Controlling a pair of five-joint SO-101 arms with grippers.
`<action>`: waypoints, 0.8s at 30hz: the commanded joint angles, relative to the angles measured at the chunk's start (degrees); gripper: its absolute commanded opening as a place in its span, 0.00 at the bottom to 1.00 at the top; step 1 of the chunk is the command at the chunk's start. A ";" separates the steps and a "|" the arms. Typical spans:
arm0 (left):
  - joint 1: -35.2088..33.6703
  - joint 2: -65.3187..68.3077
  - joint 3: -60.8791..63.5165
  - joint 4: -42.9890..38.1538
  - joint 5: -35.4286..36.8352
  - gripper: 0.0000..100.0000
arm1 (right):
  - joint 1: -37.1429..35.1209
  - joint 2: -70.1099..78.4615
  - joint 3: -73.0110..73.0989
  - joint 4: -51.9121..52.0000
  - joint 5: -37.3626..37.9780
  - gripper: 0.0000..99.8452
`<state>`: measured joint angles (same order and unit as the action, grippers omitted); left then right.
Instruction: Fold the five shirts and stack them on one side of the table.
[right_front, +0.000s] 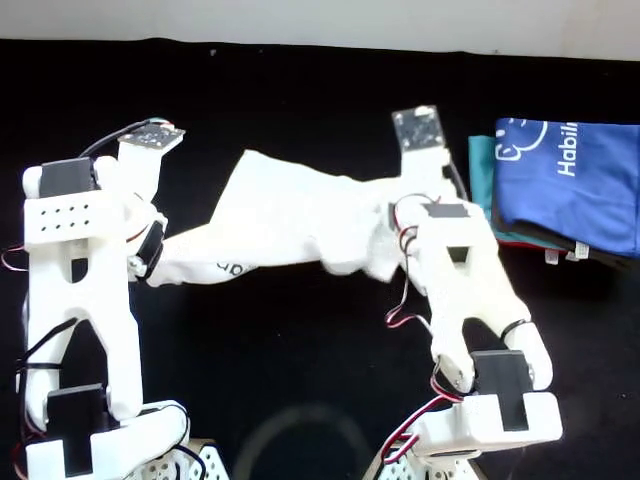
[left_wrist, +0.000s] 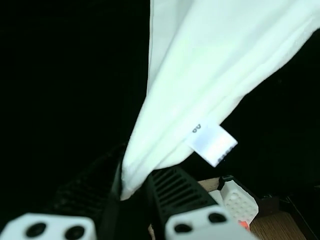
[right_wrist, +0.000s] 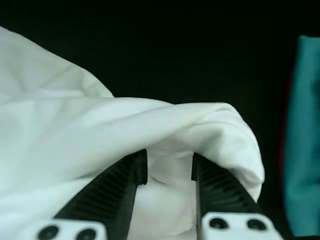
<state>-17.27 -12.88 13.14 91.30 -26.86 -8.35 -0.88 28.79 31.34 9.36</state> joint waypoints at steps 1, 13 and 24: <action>-0.48 -2.33 -0.84 -0.35 -0.35 0.01 | 0.75 -1.71 -5.41 5.93 0.00 0.15; -0.22 -2.33 -0.84 -1.49 -0.35 0.01 | -5.05 -17.01 -7.34 36.44 0.44 0.15; -0.48 -2.33 -0.84 -1.49 -0.35 0.01 | -17.27 -19.74 7.25 37.85 0.44 0.15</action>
<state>-17.27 -12.88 13.14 90.42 -26.86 -24.35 -18.46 32.22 71.69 9.36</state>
